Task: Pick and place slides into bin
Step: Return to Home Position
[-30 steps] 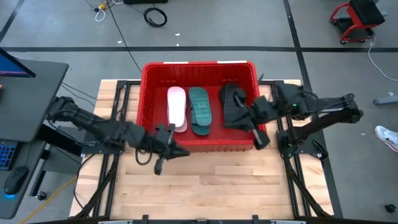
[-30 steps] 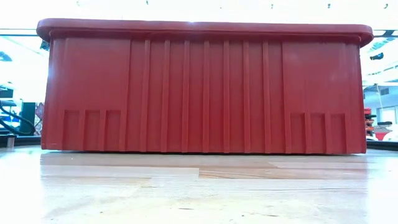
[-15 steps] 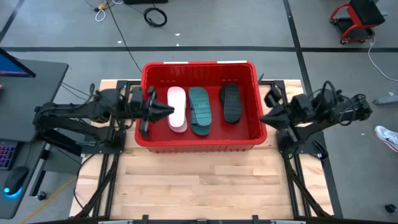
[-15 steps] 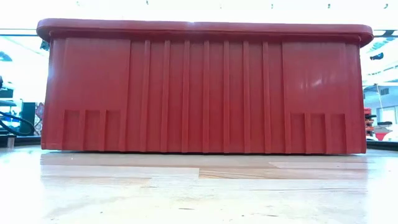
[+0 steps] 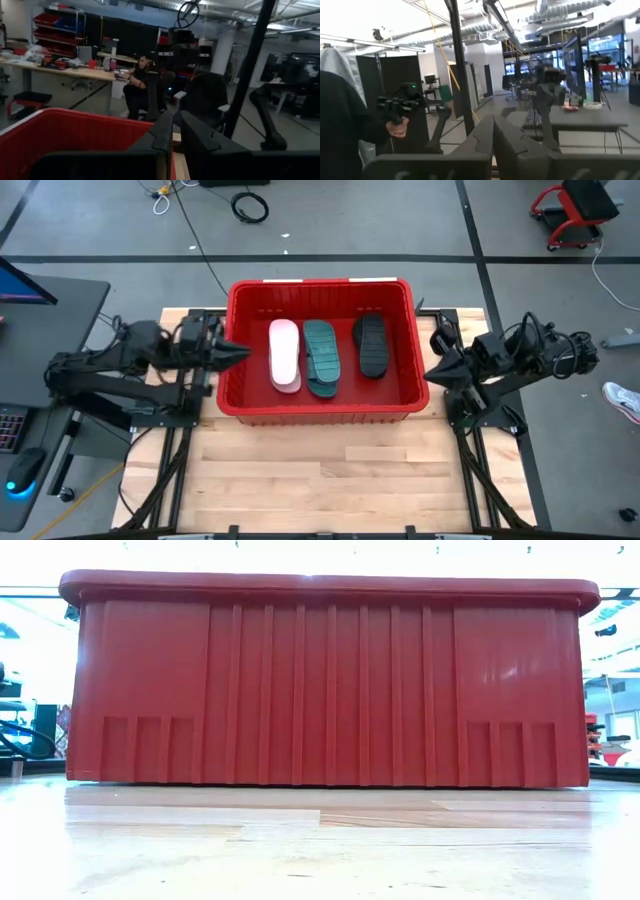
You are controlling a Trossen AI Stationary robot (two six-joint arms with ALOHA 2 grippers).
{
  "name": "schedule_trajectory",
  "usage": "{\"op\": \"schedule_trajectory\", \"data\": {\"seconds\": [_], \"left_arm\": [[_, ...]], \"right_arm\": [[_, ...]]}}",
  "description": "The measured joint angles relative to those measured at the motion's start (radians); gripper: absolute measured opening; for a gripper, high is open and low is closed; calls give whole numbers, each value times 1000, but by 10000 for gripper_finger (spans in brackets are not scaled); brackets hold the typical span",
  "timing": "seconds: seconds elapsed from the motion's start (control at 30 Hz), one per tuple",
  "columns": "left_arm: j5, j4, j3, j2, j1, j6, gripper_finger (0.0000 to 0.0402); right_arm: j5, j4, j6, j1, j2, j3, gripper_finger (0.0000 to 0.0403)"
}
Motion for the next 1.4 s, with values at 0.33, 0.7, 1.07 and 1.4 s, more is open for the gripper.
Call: {"op": "schedule_trajectory", "data": {"seconds": [0.33, 0.7, 1.07, 1.4], "left_arm": [[41, 169, -395, -433, -3, -149, 47], [87, 263, -544, -729, -7, -102, 32], [60, 246, -552, -728, -6, -28, 43], [45, 189, -553, -725, -7, 226, 31]], "right_arm": [[-52, 54, -44, 0, 10, -4, 14], [-57, 792, 61, -38, -49, -488, 14], [-61, 932, 98, -73, -465, -796, 14], [-56, 972, 189, -176, -715, -979, 14]]}}
